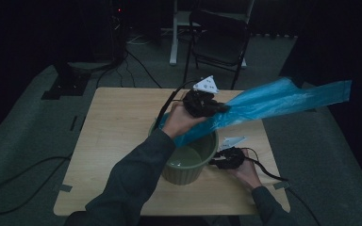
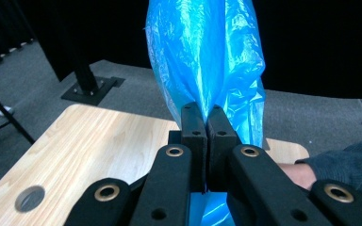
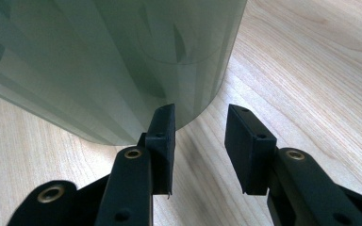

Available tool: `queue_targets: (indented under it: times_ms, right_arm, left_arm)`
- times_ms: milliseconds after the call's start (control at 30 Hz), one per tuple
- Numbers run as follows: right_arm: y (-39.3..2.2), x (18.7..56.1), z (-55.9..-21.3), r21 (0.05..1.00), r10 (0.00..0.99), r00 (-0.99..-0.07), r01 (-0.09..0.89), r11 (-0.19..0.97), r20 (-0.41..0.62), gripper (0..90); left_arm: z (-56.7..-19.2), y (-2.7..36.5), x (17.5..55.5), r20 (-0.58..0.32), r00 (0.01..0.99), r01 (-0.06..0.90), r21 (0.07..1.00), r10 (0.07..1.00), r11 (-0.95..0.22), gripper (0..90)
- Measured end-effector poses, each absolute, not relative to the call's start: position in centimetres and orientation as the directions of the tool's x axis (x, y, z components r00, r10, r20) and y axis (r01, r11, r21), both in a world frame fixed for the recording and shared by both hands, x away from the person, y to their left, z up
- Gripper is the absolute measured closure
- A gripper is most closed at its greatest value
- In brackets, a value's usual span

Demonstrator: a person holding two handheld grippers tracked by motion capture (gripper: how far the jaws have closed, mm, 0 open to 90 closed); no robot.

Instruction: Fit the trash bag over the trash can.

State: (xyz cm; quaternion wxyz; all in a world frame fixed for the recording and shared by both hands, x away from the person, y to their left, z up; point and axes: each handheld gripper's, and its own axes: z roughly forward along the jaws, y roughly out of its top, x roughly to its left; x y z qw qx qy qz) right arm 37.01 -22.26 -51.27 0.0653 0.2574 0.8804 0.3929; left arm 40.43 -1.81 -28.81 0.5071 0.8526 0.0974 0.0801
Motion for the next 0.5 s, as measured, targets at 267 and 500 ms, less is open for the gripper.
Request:
queue_targets:
  times_ms: [267, 500]
  right_arm:
    - [-22.5, 37.0, -51.0, 0.729, 0.514, -0.854, 0.403, 0.553, 0.082, 63.2]
    - [-23.0, 37.1, -51.0, 0.732, 0.524, -0.847, 0.409, 0.545, 0.083, 63.2]
  left_arm:
    - [-29.7, 2.0, 40.6, 0.002, 0.957, 0.132, 0.887, 0.291, -0.442, 88.6]
    - [-30.6, 4.6, 40.7, -0.021, 0.946, 0.166, 0.889, 0.324, -0.428, 88.5]
